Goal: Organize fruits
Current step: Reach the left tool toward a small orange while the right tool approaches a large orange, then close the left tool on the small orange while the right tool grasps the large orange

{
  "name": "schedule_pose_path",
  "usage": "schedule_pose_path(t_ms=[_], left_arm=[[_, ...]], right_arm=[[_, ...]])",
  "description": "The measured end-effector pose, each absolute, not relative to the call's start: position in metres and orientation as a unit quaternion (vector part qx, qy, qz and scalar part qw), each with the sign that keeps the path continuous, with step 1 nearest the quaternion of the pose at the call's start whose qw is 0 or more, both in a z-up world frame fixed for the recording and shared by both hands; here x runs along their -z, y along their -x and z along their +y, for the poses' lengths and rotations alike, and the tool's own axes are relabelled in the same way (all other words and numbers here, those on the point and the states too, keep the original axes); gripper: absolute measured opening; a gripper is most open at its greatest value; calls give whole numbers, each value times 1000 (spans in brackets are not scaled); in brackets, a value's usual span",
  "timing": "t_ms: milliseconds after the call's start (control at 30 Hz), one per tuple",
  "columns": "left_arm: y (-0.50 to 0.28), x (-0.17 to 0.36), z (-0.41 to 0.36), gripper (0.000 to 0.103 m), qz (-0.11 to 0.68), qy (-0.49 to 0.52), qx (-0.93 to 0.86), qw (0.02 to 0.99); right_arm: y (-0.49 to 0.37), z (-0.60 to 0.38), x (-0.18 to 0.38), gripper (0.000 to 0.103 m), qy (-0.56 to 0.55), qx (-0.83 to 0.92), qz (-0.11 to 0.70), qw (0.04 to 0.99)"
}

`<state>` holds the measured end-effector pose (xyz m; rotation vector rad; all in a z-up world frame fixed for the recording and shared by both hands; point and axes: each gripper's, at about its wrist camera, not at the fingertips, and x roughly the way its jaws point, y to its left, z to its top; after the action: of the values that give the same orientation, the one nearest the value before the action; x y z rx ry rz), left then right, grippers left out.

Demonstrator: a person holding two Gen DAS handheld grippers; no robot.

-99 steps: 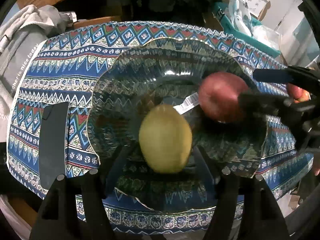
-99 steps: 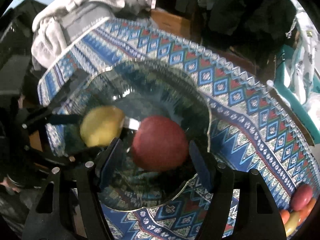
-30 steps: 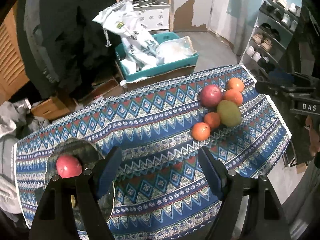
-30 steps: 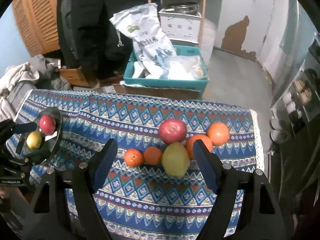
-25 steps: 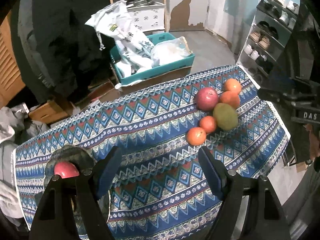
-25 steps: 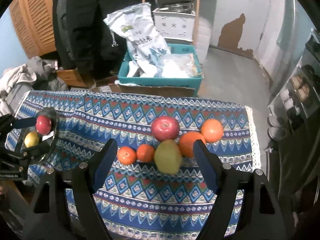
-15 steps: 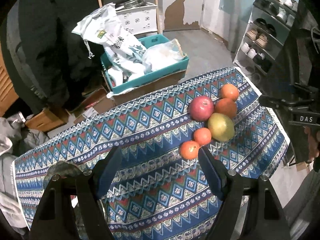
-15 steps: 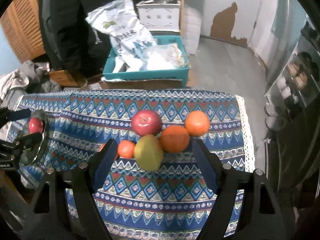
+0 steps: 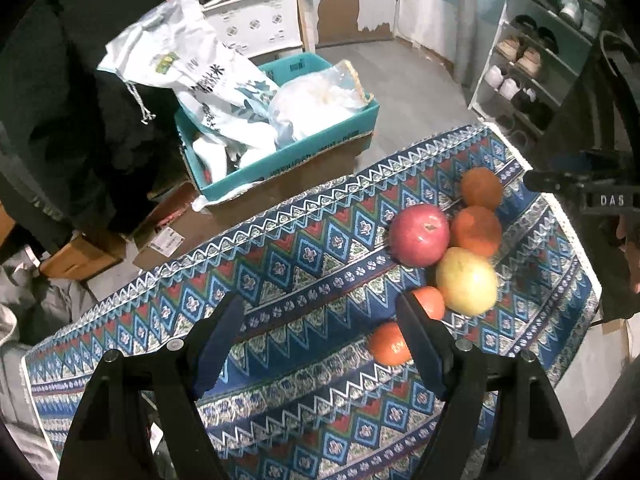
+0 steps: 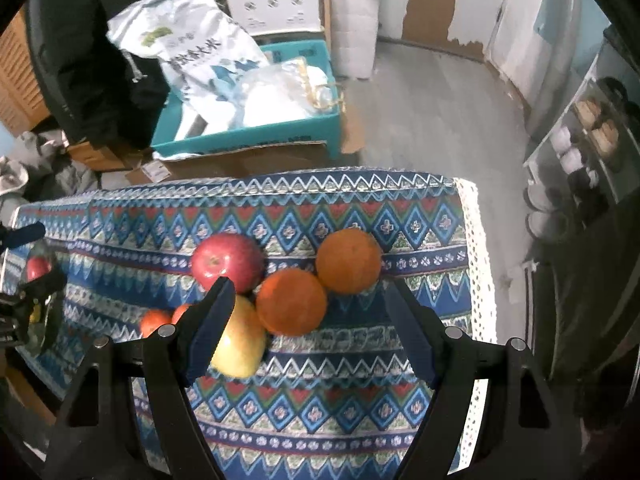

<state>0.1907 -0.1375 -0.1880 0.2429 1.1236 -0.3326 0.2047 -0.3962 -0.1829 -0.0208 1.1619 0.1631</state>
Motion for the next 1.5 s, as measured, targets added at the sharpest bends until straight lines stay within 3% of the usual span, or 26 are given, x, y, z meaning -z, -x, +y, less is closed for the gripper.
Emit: schedule_pose_path(t_ms=[767, 1000, 1067, 1167, 1500], left_arm=[[-237, 257, -145, 80, 582, -87, 168, 791], [-235, 263, -146, 80, 587, -89, 173, 786], [-234, 264, -147, 80, 588, -90, 173, 785], [-232, 264, -148, 80, 590, -88, 177, 783], [-216, 262, -154, 80, 594, -75, 187, 779]], right_arm=[[-267, -414, 282, 79, -8, -56, 623, 780], [-272, -417, 294, 78, -15, -49, 631, 774], [-272, -419, 296, 70, -15, -44, 630, 775], [-272, -422, 297, 67, -11, -43, 630, 776], [-254, -421, 273, 65, 11, -34, 593, 804]])
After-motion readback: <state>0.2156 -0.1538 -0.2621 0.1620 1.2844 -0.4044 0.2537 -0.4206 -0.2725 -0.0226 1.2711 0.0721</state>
